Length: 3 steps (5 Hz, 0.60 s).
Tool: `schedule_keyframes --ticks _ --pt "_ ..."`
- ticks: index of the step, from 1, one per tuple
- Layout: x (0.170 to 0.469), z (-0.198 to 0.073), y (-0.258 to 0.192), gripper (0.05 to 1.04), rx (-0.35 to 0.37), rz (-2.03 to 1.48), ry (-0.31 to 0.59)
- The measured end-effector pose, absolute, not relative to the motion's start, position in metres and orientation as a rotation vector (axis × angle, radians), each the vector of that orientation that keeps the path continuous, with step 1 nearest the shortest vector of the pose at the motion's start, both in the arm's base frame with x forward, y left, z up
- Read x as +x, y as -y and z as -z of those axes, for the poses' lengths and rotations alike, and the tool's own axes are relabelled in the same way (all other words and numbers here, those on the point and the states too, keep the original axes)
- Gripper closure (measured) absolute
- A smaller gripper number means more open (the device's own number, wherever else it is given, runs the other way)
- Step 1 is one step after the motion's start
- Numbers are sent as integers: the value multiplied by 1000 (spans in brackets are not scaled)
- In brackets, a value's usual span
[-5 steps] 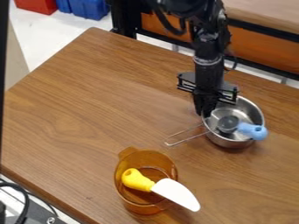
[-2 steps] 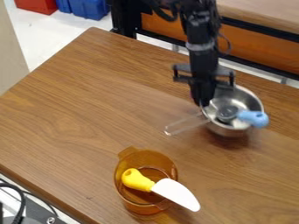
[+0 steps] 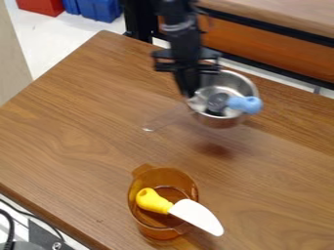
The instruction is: Move the silver pot to the center of the table
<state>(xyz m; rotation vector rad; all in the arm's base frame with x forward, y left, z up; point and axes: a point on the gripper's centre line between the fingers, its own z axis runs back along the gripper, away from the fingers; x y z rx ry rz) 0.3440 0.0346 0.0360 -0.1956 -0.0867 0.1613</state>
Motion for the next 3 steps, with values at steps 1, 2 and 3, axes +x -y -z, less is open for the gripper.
schedule_keyframes --ticks 1,2,3 --pt "330 -29 -65 1026 -180 -170 96" --pt "325 -24 -90 1026 -162 -167 141" --pt "316 -7 -102 1026 -173 -154 177"
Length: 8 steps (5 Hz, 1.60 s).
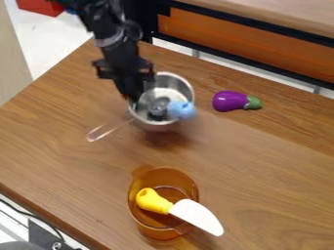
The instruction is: Move the silver pot to the center of the table
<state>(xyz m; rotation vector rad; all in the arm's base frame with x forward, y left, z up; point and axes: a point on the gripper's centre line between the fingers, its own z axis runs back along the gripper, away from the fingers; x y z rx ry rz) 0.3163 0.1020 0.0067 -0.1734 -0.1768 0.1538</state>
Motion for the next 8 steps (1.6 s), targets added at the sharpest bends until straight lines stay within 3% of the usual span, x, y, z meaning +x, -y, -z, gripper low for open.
schedule_keyframes --ticks 2,4,5,7,8 --pt "280 18 -108 1026 -190 -118 139" --pt "285 21 -117 1007 -148 -192 140" --pt "285 26 -118 868 -135 -213 104" --pt "285 9 -115 369 -155 -255 63" --pt "290 -13 -112 127 -172 -281 89"
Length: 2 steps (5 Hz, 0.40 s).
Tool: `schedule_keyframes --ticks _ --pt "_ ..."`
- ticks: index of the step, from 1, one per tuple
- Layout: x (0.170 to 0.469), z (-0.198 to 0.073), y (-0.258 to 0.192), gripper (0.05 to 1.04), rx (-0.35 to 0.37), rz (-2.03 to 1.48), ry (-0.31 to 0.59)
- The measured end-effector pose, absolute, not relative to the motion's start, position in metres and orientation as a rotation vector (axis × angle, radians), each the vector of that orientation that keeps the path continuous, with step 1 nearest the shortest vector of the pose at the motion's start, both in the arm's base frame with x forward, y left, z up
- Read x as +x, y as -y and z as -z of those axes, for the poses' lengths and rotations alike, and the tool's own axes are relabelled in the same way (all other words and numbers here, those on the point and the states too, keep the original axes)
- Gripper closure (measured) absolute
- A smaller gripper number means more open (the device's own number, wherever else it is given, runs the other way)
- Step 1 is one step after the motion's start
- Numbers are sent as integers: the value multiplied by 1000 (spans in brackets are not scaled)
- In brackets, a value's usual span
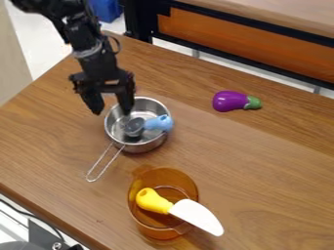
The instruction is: Move the silver pot to the center of the table
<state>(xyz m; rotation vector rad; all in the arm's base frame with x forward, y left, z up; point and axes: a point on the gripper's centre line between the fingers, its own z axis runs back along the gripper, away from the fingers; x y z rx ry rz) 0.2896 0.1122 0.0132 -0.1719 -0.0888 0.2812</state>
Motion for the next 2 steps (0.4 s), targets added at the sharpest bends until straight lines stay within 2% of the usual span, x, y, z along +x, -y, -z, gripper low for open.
schedule_keyframes --ticks 1,2 --pt "305 -27 -105 89 -178 -292 95" --pt "337 -41 -92 89 -175 -318 198"
